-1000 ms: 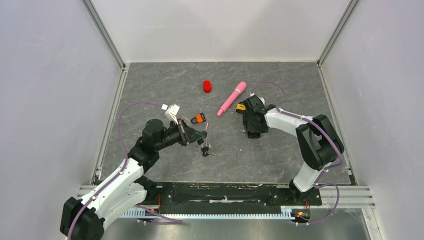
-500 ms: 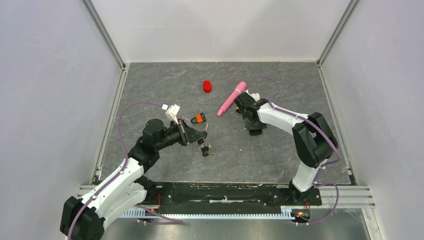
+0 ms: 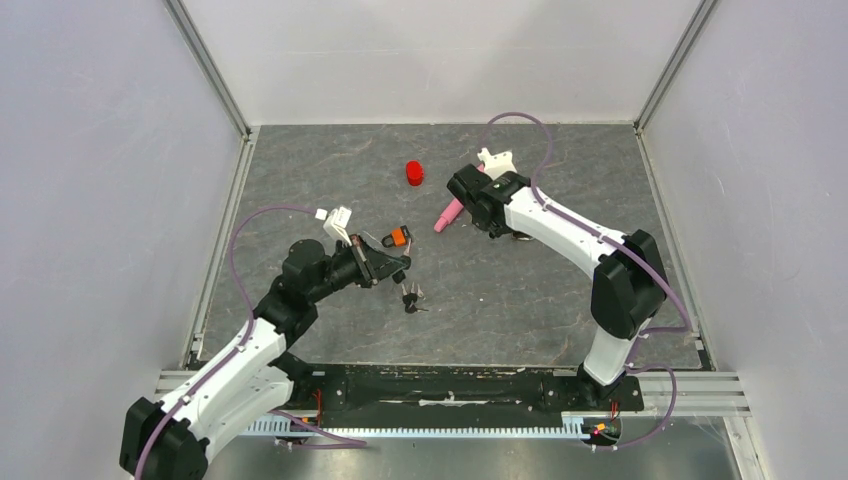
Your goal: Unlock with the key
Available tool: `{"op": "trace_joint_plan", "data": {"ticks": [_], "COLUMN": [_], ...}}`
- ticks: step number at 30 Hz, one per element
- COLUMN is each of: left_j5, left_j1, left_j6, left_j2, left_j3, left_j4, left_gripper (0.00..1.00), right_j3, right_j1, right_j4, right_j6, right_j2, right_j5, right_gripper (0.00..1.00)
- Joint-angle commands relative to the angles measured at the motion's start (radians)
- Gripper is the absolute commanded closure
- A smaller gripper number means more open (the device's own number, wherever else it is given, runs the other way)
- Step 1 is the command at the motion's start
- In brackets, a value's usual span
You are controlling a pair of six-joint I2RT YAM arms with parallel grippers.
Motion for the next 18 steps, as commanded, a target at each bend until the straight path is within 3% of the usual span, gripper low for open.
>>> {"op": "trace_joint_plan", "data": {"ticks": [1,6,18], "left_j5": [0.0,0.059,0.01], "left_j1": [0.004,-0.017,-0.218], "left_j6": [-0.087,-0.149,-0.269], "left_j2": [0.038,0.141,0.42], "left_j3": [-0.007,0.01,0.11], "left_j4": [0.112,0.228,0.519], "left_gripper": [0.98,0.98,0.98], "right_j3": [0.109,0.128,0.273], "right_j1": [0.011,0.011,0.011], "right_j4": [-0.107,-0.056,-0.07], "right_j6": [0.048,0.063,0.184], "right_j2": [0.024,0.011,-0.028], "right_j5": [0.146,0.0,-0.095], "right_gripper": [1.0,1.0,1.0]}}
